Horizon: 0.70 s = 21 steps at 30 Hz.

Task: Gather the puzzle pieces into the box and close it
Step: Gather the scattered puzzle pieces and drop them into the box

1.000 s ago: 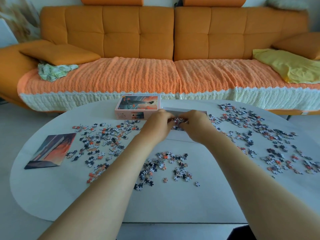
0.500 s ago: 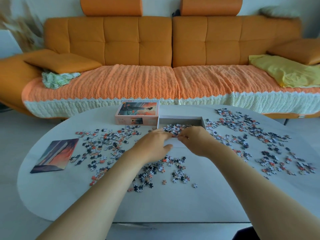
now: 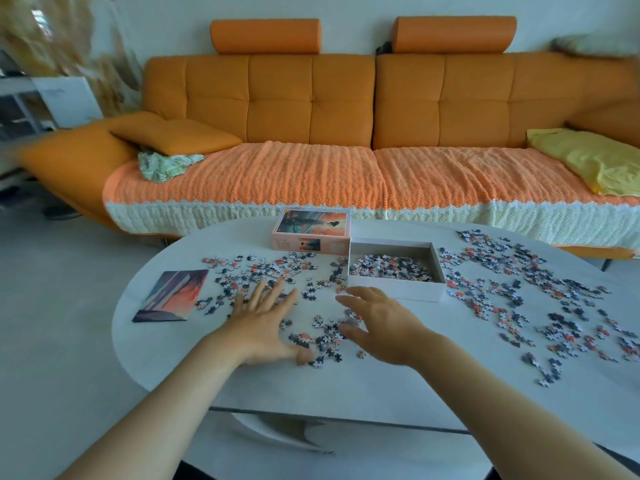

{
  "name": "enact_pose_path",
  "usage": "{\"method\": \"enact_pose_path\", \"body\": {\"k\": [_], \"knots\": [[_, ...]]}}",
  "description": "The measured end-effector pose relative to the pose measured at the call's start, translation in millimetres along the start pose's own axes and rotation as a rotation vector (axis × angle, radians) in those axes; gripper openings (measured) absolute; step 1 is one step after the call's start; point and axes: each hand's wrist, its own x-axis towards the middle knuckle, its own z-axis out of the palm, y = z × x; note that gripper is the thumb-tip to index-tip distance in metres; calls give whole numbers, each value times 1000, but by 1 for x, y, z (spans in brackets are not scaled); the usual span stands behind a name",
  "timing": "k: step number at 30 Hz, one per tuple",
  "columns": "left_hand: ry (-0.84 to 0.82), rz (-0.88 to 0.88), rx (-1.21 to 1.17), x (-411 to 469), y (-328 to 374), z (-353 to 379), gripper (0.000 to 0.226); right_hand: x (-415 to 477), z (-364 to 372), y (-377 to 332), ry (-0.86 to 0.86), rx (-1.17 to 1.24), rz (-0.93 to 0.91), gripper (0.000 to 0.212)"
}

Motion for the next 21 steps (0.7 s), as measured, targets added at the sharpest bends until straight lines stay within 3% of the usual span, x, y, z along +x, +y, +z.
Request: {"method": "enact_pose_path", "body": {"k": [4, 9, 12, 14, 17, 21], "knots": [[112, 38, -27, -10, 0, 26, 115, -3, 16, -9, -149, -32, 17, 68], [326, 233, -195, -11, 22, 33, 80, -3, 20, -24, -45, 155, -36, 47], [406, 267, -330, -14, 31, 29, 64, 0, 21, -28, 49, 182, -22, 46], [461, 271, -312, -14, 31, 28, 61, -1, 26, -27, 7, 74, -29, 54], [460, 216, -165, -11, 23, 31, 73, -6, 33, -22, -112, -104, -41, 67], [202, 157, -16, -9, 22, 36, 108, -15, 22, -10, -71, -101, -46, 61]]}}
